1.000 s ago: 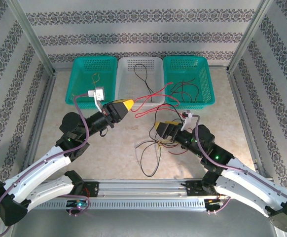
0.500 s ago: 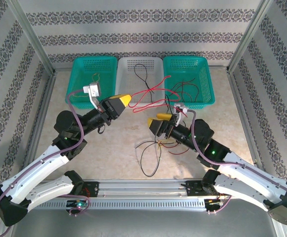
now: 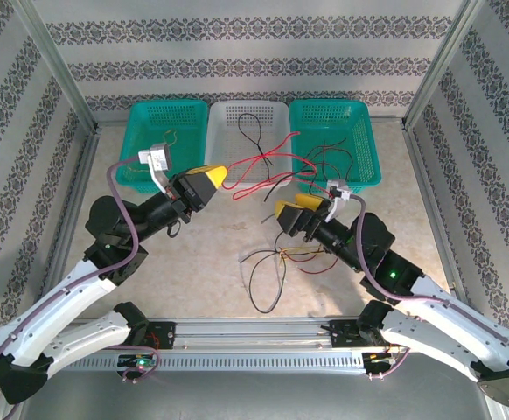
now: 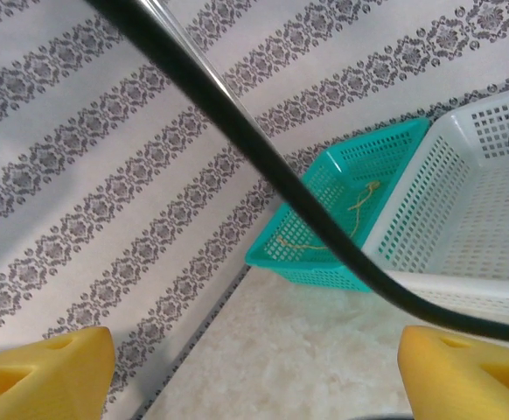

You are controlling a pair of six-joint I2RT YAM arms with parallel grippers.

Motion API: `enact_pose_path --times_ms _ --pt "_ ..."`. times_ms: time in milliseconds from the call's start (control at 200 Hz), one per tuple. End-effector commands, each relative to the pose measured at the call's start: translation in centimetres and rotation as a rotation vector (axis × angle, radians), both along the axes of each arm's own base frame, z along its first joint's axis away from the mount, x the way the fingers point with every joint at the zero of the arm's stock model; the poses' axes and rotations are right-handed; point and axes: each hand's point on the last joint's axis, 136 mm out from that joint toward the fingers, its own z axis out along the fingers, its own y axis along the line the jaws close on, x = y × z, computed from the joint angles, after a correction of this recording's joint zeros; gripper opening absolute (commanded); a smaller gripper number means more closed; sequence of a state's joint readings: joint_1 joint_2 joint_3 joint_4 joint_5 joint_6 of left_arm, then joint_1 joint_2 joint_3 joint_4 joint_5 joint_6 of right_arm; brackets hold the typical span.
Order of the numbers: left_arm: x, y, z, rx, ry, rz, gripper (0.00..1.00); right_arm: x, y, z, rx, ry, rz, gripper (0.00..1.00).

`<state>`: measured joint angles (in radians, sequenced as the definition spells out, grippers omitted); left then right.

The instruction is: Untangle the cables

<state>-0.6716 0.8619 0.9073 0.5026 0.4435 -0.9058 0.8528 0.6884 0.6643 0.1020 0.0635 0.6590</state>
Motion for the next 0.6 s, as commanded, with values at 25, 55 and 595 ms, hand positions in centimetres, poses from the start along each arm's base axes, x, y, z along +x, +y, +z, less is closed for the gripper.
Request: enact_pose_path --times_ms 25,55,595 --pt "-0.7 0.9 1.8 0.005 -0.066 0.025 0.00 -0.1 -0.7 0.7 -0.044 -0.011 -0.016 0.83" --pt "-0.7 1.0 1.9 0.008 -0.071 0.028 0.00 -0.3 -0.8 0.7 -0.049 -0.010 -0.013 0.83" --pt "-0.9 0.9 1.7 0.023 -0.076 0.021 0.00 -0.3 -0.5 1.5 -0.110 -0.080 0.016 0.84"
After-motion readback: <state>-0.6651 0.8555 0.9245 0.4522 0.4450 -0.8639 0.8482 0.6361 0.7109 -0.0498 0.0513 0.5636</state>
